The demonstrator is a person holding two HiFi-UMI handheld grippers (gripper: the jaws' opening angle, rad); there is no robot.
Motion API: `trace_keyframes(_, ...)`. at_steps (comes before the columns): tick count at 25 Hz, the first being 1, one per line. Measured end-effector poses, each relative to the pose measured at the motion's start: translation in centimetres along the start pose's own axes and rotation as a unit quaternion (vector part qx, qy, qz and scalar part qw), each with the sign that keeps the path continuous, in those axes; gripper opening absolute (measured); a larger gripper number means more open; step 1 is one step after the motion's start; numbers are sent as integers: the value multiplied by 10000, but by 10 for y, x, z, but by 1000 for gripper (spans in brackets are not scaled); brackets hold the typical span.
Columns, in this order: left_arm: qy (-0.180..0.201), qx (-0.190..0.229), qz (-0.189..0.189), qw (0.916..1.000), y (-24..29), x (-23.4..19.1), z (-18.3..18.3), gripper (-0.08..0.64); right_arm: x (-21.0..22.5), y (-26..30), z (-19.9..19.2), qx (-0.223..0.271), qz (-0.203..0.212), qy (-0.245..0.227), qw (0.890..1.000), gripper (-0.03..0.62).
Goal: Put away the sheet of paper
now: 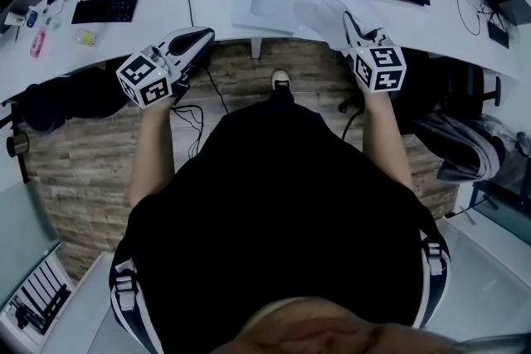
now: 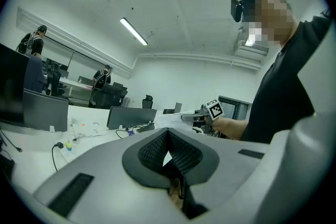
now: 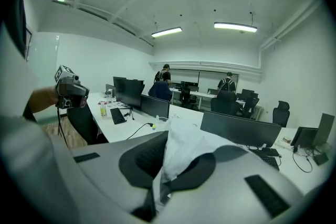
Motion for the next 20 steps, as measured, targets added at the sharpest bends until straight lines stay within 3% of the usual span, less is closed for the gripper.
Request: trace_keyframes(20,-63,-298,-5,9995,64,-34,9,20,54,52,-4,-100,300,-23,9995,15)
Point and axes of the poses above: the fingertips, and each gripper's own axes: y forward along the fingers, x to its right, z out of its top, the point moved 2 cm from there along -y, backward along the fingers, and after that the axes turned 1 degree about -z, right-handed, at the moved point
